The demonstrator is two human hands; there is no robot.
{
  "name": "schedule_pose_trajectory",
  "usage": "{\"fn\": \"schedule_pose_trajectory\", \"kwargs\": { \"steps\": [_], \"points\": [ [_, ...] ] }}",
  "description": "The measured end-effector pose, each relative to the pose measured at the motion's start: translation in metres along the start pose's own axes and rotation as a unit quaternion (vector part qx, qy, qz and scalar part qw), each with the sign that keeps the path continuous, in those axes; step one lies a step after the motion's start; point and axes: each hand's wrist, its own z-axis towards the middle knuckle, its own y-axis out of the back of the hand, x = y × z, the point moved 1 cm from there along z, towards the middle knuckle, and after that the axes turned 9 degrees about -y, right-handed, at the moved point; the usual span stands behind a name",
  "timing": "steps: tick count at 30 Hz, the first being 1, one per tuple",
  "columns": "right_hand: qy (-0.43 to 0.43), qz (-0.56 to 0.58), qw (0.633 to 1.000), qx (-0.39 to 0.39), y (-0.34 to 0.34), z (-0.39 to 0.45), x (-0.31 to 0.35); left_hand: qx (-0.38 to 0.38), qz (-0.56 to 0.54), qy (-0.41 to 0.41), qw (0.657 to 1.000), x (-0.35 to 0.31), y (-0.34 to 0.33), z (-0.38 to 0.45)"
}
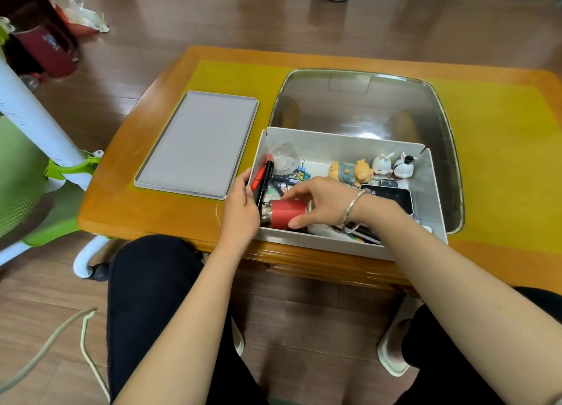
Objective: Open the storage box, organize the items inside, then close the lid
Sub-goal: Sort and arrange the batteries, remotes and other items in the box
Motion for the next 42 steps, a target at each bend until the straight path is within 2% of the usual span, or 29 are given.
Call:
{"fn": "schedule_pose_trajectory", "kwargs": {
  "steps": [4,8,11,14,15,17,19,22,25,28,32,38,42],
  "points": [
    [-0.033,0.088,0.990,-0.109,0.012,-0.022,-0.028,0.023,-0.014,-0.014,1.000,0.002,0.004,0.000],
    [-0.065,0.209,0.948,-0.231,0.014,-0.035,-0.049,0.061,-0.010,-0.022,0.998,0.002,0.011,0.002],
    [-0.065,0.285,0.922,-0.254,0.011,-0.041,-0.060,0.054,0.027,-0.024,0.998,-0.002,0.018,0.004],
    [-0.060,0.311,0.911,-0.265,0.007,-0.045,-0.067,-0.005,0.173,-0.121,0.977,-0.014,0.025,0.007],
    [-0.053,0.308,0.911,-0.269,0.006,-0.044,-0.068,-0.003,0.199,-0.162,0.967,-0.019,0.024,0.010],
    [-0.036,0.305,0.910,-0.277,0.003,-0.042,-0.069,0.049,0.233,-0.240,0.941,-0.032,0.018,0.019],
    [-0.041,0.322,0.898,-0.295,0.000,-0.038,-0.072,0.122,0.236,-0.283,0.922,-0.041,0.006,0.028],
    [-0.058,0.351,0.878,-0.321,-0.005,-0.035,-0.076,0.235,0.277,-0.257,0.896,-0.044,-0.011,0.041],
    [-0.056,0.349,0.874,-0.334,-0.008,-0.034,-0.078,0.322,0.379,-0.217,0.840,-0.037,-0.018,0.051],
    [-0.051,0.350,0.873,-0.336,-0.010,-0.033,-0.077,0.359,0.408,-0.204,0.814,-0.034,-0.021,0.057],
    [-0.047,0.346,0.872,-0.342,-0.011,-0.033,-0.077,0.418,0.394,-0.159,0.803,-0.033,-0.024,0.065],
    [-0.047,0.341,0.874,-0.343,-0.013,-0.033,-0.078,0.458,0.456,-0.152,0.747,-0.036,-0.028,0.070],
    [-0.043,0.332,0.877,-0.344,-0.013,-0.034,-0.078,0.450,0.451,-0.152,0.756,-0.038,-0.028,0.072]
  ]
}}
